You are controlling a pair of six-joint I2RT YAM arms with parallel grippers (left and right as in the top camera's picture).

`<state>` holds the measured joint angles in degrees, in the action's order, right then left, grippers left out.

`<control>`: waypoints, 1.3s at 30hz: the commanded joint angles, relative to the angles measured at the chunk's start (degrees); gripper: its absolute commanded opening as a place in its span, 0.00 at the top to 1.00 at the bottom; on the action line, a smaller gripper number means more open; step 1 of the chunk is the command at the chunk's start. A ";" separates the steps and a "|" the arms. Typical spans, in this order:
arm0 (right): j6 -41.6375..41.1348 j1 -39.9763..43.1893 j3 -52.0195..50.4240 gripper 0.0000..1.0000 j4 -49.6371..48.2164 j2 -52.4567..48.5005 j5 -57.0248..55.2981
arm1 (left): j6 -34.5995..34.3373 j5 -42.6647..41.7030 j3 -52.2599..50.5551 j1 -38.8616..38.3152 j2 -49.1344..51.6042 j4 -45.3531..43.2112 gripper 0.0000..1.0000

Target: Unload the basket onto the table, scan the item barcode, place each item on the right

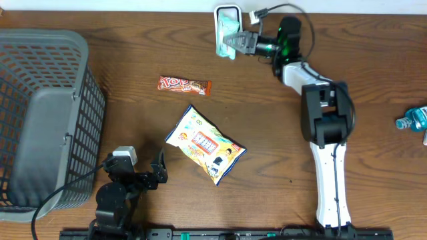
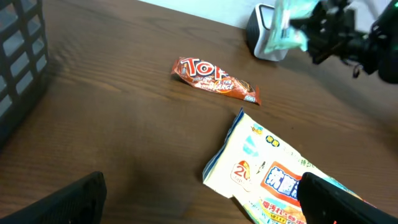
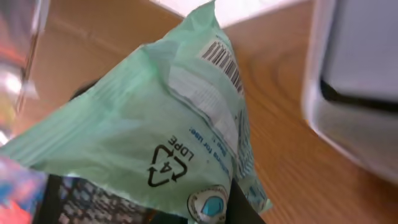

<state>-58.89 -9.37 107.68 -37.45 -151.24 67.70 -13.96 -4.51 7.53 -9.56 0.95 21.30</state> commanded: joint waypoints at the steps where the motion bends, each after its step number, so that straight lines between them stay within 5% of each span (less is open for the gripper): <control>1: -12.63 0.57 0.59 0.99 0.66 -2.03 -5.53 | -0.52 0.31 -0.90 -0.22 -0.28 0.98 0.02; 26: -18.45 0.37 1.36 0.99 8.52 -2.14 -23.69 | -0.52 0.31 -0.90 -0.22 -0.28 0.98 0.02; 39: -27.67 -1.07 8.92 0.99 -2.86 -2.12 -17.64 | -0.52 0.31 -0.90 -0.22 -0.28 0.98 0.02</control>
<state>-82.30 -9.30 112.95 -40.18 -153.38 50.46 -13.96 -4.49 7.53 -9.56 0.95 21.30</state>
